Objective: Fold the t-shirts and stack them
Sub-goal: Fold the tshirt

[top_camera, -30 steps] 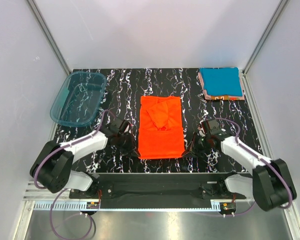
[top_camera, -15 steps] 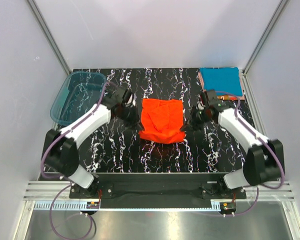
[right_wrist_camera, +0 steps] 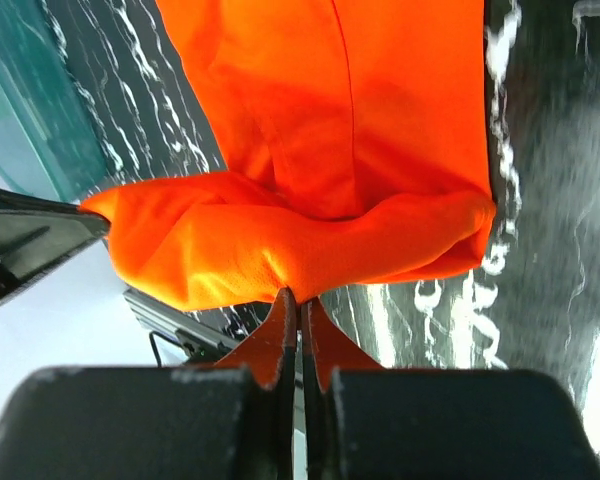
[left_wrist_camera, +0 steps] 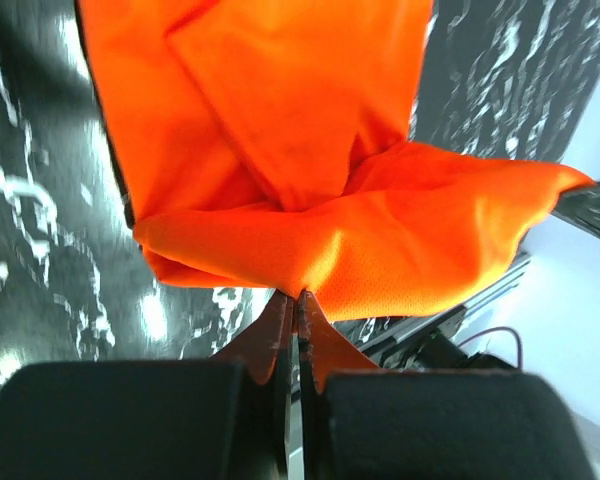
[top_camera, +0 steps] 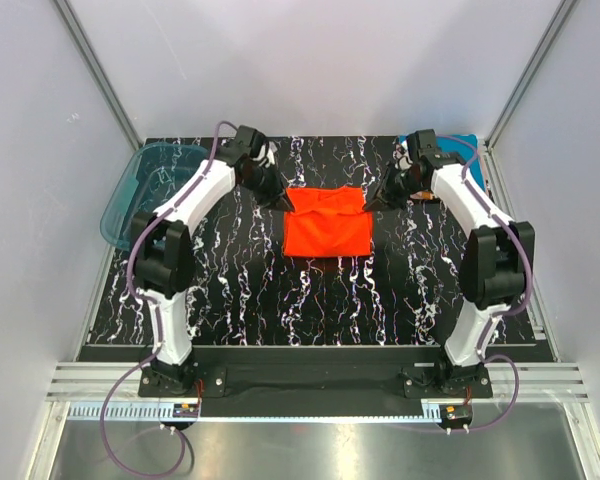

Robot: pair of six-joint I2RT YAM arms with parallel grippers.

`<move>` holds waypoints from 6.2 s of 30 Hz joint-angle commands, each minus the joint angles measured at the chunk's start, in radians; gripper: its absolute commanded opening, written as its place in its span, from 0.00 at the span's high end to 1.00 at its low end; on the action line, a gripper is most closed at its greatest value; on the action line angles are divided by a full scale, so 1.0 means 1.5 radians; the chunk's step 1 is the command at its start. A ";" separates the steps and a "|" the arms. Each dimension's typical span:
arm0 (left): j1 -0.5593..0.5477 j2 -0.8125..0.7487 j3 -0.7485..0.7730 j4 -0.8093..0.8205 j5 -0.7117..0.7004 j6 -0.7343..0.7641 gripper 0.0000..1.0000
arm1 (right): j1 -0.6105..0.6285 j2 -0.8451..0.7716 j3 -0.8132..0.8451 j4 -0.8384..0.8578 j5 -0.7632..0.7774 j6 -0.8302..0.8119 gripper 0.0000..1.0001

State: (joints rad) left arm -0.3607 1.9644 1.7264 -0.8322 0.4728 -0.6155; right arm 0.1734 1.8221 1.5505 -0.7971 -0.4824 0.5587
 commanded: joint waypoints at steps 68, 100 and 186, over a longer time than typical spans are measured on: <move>0.067 -0.423 -0.466 0.191 0.069 0.147 0.43 | 0.302 0.062 -0.072 -0.063 0.147 -0.018 0.25; -0.094 -0.114 -0.340 0.300 -0.016 0.276 0.44 | 0.070 -0.103 -0.342 0.124 0.125 -0.142 0.39; -0.002 0.073 -0.090 0.179 -0.116 0.175 0.97 | 0.040 0.211 0.047 0.150 0.070 -0.135 0.89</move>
State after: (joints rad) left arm -0.3683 2.0651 1.5513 -0.5644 0.3653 -0.3428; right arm 0.2451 2.0953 1.5585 -0.5873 -0.4042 0.3714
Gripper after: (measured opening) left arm 0.029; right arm 0.103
